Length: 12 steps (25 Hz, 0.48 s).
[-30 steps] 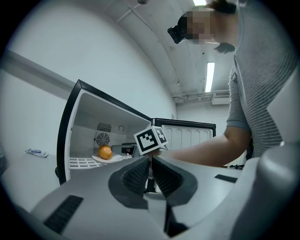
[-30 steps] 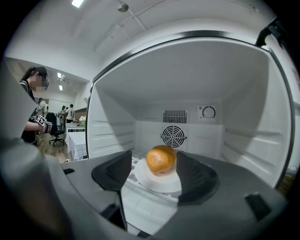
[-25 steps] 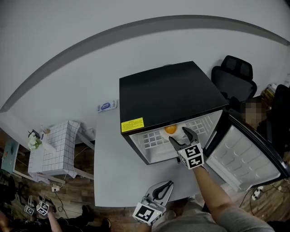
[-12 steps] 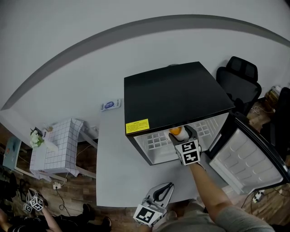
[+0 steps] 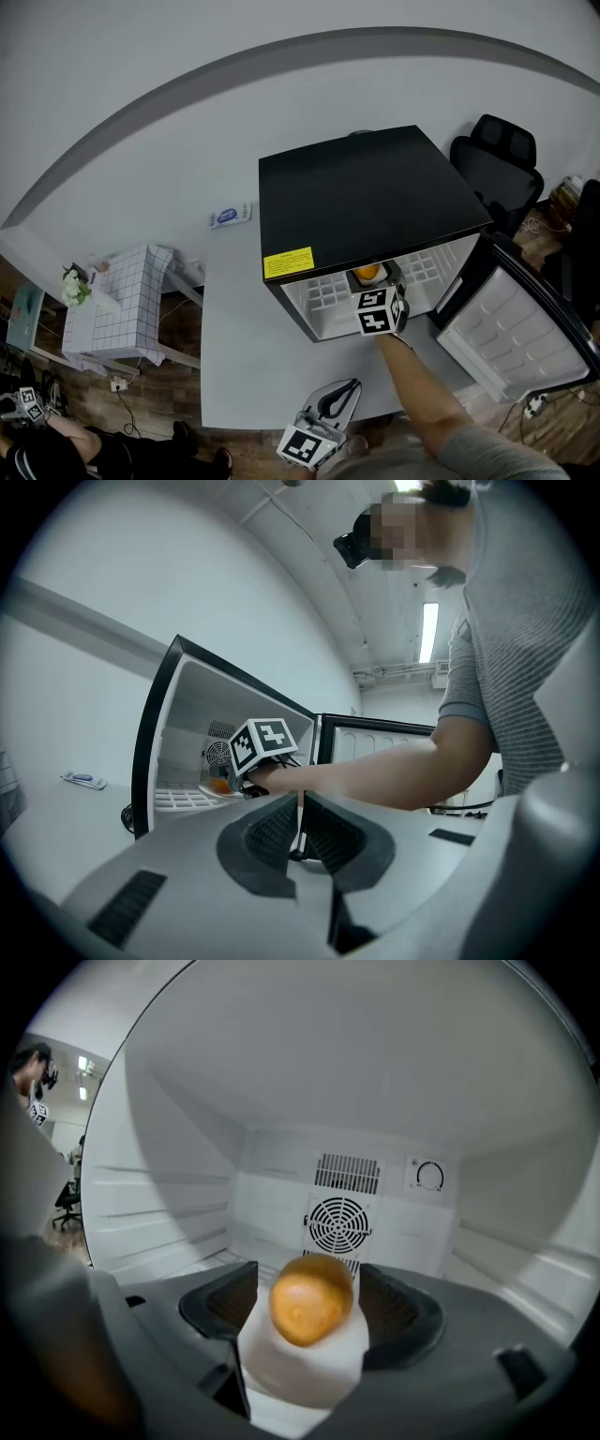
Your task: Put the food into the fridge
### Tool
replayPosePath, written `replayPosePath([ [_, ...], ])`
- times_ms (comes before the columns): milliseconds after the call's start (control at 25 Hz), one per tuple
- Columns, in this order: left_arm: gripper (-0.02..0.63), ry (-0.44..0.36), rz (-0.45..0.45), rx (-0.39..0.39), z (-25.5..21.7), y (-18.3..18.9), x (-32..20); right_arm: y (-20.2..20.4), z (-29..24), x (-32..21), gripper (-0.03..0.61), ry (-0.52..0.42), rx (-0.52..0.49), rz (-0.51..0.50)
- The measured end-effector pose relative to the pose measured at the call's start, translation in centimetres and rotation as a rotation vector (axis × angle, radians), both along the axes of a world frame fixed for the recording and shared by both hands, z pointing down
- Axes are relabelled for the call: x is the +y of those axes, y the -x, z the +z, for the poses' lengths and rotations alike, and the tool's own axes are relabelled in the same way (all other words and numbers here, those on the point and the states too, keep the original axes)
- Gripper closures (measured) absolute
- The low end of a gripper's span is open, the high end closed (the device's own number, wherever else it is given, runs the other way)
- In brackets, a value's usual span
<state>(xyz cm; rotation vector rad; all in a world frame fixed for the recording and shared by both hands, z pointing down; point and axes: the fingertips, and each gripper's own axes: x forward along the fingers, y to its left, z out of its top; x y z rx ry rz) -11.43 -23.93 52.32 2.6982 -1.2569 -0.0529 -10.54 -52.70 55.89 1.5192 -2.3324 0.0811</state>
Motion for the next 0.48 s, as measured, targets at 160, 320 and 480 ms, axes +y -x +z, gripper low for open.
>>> replayPosePath([
  [160,0.601,-0.014,0.004,-0.002,0.0,0.4,-0.2,-0.4,0.7,-1.0,0.256,0.058,-0.074,0.043],
  [320,0.601,-0.021,0.005,-0.002,-0.2,0.6,-0.5,-1.0,1.2,-1.6,0.253,0.103,-0.11,0.061],
  [480,0.601,-0.016,0.008,-0.009,0.1,0.6,-1.0,-0.6,1.2,-1.8,0.25,0.11,-0.126,0.048],
])
